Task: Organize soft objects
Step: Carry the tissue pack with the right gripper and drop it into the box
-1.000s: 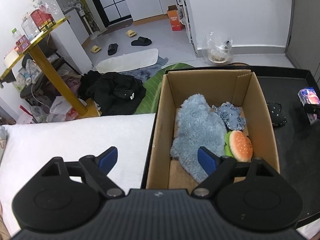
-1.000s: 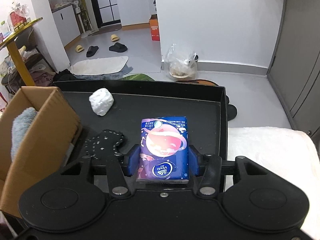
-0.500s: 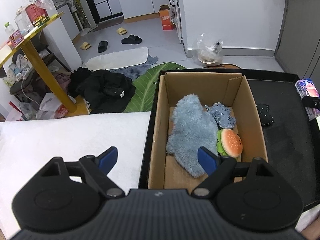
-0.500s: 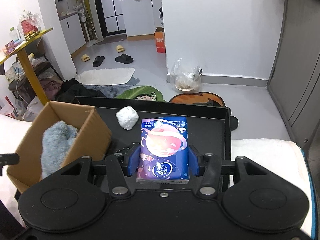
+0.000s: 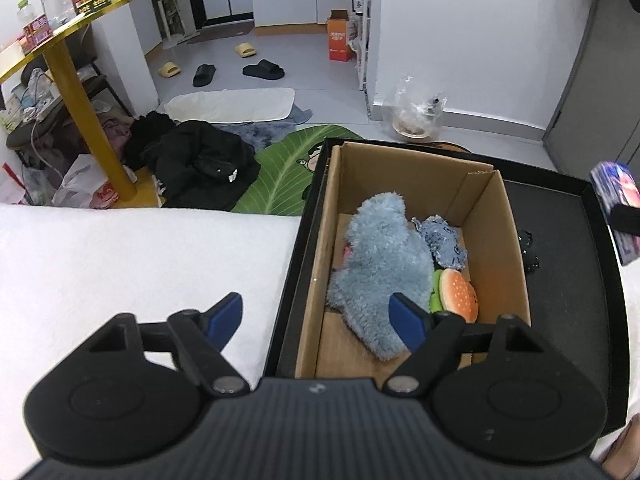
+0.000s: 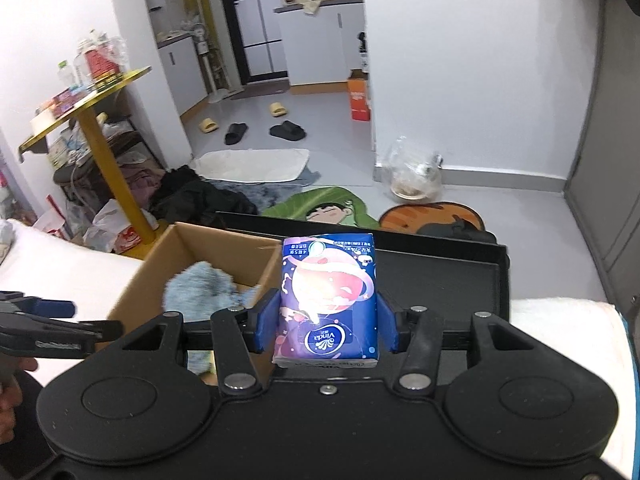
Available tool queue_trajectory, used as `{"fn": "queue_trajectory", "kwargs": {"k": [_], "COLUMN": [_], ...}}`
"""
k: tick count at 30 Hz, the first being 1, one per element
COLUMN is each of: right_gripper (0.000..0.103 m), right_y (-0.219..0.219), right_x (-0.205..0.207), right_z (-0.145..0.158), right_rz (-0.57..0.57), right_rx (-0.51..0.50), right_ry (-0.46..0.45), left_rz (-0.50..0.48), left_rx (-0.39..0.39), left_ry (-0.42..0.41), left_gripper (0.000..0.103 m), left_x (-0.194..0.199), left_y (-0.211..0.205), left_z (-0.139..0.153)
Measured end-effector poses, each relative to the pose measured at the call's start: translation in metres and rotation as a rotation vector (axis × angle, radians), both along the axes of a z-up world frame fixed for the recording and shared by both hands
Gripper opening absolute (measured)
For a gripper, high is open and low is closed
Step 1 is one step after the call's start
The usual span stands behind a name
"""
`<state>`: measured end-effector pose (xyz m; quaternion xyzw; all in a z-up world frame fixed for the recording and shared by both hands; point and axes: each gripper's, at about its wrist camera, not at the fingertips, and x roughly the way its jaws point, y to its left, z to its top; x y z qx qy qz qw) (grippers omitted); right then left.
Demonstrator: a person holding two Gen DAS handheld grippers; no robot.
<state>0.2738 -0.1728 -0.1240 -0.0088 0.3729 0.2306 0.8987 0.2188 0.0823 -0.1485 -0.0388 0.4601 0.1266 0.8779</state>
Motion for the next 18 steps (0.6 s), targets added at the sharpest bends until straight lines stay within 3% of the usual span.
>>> {"fn": "queue_trajectory", "kwargs": {"k": [4, 11, 18], "right_gripper": [0.050, 0.050, 0.050], "right_y": [0.016, 0.046, 0.073], "right_x": [-0.002, -0.008, -0.014], "right_z": [0.007, 0.010, 0.012], "right_rz": [0.029, 0.067, 0.112], "right_rx": [-0.002, -0.012, -0.011], "right_ry": [-0.006, 0.006, 0.031], "left_rz": [0.003, 0.004, 0.007], "left_rx": [-0.018, -0.071, -0.125], "left_ry": [0.013, 0.019, 0.042], "left_gripper": [0.057, 0.040, 0.011], "left_x": [0.002, 0.001, 0.002], "left_y": [0.004, 0.013, 0.021], "left_z": [-0.005, -0.011, -0.019]}}
